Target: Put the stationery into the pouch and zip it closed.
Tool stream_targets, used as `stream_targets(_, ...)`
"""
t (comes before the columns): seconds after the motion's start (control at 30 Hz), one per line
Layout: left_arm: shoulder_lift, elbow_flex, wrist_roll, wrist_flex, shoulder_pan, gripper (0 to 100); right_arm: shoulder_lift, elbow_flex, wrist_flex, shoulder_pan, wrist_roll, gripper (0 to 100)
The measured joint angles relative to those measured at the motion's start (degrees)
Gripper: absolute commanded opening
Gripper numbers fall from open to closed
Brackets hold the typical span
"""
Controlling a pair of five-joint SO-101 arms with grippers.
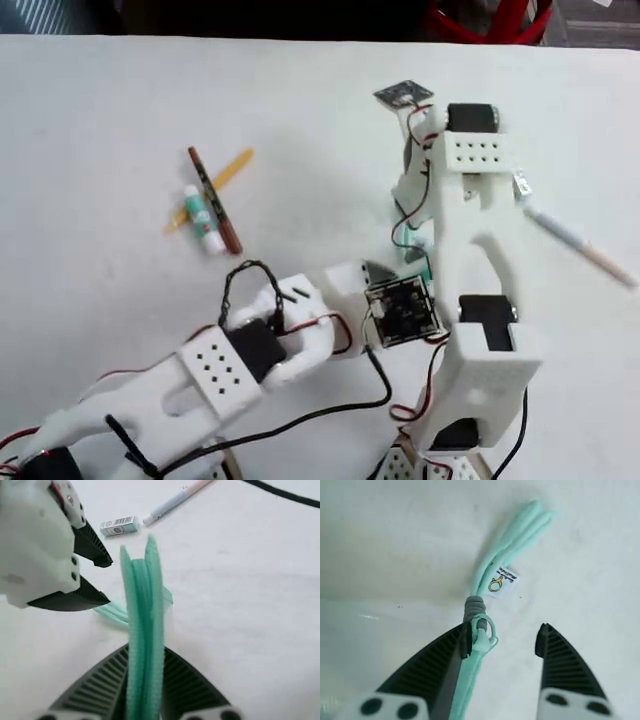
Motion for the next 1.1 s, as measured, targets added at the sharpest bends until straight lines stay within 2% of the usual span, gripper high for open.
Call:
stream_targets(0.4,-0.3,1.0,-0.1,2.2,-0.8,2,0.0,13.5,-2.1,-1.6,-1.1,20.9)
stream_targets(0.73,-0.3,1.4,-0.1,2.2,-0.8,2,1.0,14.7,-1.4,-4.0,-0.3,20.7)
stream_targets(0.8,-0.2,1.8,0.0,2.2,-0.8,2,3.5,14.4,-1.4,-4.5,-0.3,18.0)
stream_targets(0.97,0.7,1.8,0.1,2.4,-1.3,2,11.3,8.4,-1.4,-3.1,-0.4,1.9)
stream_targets(1.1,0.9,1.8,0.2,2.1,-1.6,2,14.7,3.6,-0.8,-0.4,-0.4,1.8)
